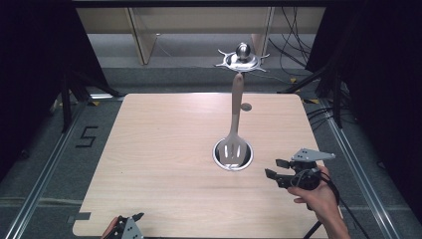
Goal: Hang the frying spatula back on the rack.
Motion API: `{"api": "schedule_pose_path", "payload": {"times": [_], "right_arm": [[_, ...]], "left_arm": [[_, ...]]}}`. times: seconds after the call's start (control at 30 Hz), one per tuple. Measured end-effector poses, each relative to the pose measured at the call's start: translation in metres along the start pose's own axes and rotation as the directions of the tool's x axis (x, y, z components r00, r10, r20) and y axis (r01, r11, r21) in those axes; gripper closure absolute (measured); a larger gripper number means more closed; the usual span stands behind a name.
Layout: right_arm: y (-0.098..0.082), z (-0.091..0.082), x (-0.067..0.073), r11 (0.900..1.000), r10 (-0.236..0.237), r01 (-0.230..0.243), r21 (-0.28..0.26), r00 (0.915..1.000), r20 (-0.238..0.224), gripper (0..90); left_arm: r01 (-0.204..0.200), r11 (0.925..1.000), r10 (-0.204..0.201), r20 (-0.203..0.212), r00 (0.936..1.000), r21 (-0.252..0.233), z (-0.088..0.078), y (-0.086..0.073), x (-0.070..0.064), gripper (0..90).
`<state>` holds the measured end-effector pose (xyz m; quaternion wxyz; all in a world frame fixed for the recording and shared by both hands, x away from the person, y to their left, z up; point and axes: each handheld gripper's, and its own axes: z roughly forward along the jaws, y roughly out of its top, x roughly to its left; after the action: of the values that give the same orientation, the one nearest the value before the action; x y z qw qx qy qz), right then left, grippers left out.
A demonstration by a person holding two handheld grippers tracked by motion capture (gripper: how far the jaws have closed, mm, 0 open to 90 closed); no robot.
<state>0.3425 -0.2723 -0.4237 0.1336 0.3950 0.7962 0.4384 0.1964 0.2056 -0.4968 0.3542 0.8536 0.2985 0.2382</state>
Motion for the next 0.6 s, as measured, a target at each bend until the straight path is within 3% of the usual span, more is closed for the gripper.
{"api": "schedule_pose_path", "payload": {"times": [0.07, 0.1, 0.13, 0.17, 0.2, 0.23, 0.3, 0.43, 0.47, 0.5, 0.53, 0.6], "right_arm": [[-0.002, 0.0, 0.001, 1.0, 0.012, -0.012, 0.014, 0.9999, -0.003, 41.8], [-0.003, 0.0, 0.0, 1.0, -0.011, 0.011, 0.006, 0.9999, 0.007, 41.7], [-0.004, 0.0, 0.002, 1.0, 0.016, -0.016, 0.013, 0.9998, 0.008, 41.6], [-0.005, 0.0, 0.0, 1.0, -0.016, 0.016, 0.015, 0.9999, 0.002, 41.5], [-0.006, 0.0, 0.003, 1.0, 0.01, -0.01, 0.02, 0.9999, 0.0, 41.4], [-0.008, 0.0, 0.003, 1.0, 0.001, -0.001, 0.018, 0.9999, 0.012, 41.2], [-0.011, 0.001, 0.005, 0.999, 0.015, -0.015, 0.029, 0.9998, -0.009, 40.8], [-0.019, 0.003, 0.005, 0.999, 0.027, -0.027, 0.028, 0.9996, 0.003, 39.1], [-0.02, 0.002, 0.002, 1.0, -0.007, 0.006, 0.025, 0.9997, 0.025, 39.2], [-0.022, 0.003, 0.003, 1.0, 0.02, -0.02, 0.023, 0.9997, 0.012, 39.1], [-0.024, 0.003, 0.0, 1.0, -0.006, 0.005, 0.022, 0.9998, 0.017, 38.9], [-0.028, 0.003, -0.001, 1.0, 0.002, -0.003, 0.028, 0.9994, 0.035, 38.2]], "left_arm": [[-0.01, 0.9999, 0.01, 0.004, 0.9999, 0.006, -0.001, 0.0, 0.001, 15.0], [0.0, 1.0, 0.0, 0.003, 1.0, -0.001, 0.0, -0.001, 0.0, 14.9], [0.001, 1.0, -0.001, 0.002, 1.0, -0.001, 0.0, -0.001, 0.0, 14.9], [-0.008, 0.9999, 0.008, 0.001, 1.0, 0.006, -0.001, -0.001, 0.001, 14.9], [-0.009, 0.9999, 0.009, 0.001, 1.0, 0.006, -0.001, -0.001, 0.0, 14.9], [-0.002, 1.0, 0.002, -0.002, 1.0, -0.001, -0.001, -0.001, 0.0, 14.9], [-0.004, 1.0, 0.004, -0.001, 1.0, -0.002, -0.001, -0.001, 0.0, 15.0], [-0.012, 0.9999, 0.012, -0.003, 0.9999, 0.0, -0.001, -0.001, 0.0, 14.9], [-0.011, 0.9999, 0.011, -0.003, 0.9999, 0.001, -0.001, -0.001, 0.0, 14.9], [-0.028, 0.9995, 0.028, -0.01, 0.9996, 0.016, -0.001, -0.001, 0.001, 14.9], [-0.029, 0.9995, 0.029, -0.011, 0.9995, 0.015, -0.001, -0.001, 0.001, 14.9], [-0.029, 0.9994, 0.029, -0.011, 0.9995, 0.016, -0.001, -0.001, 0.001, 14.9]]}}
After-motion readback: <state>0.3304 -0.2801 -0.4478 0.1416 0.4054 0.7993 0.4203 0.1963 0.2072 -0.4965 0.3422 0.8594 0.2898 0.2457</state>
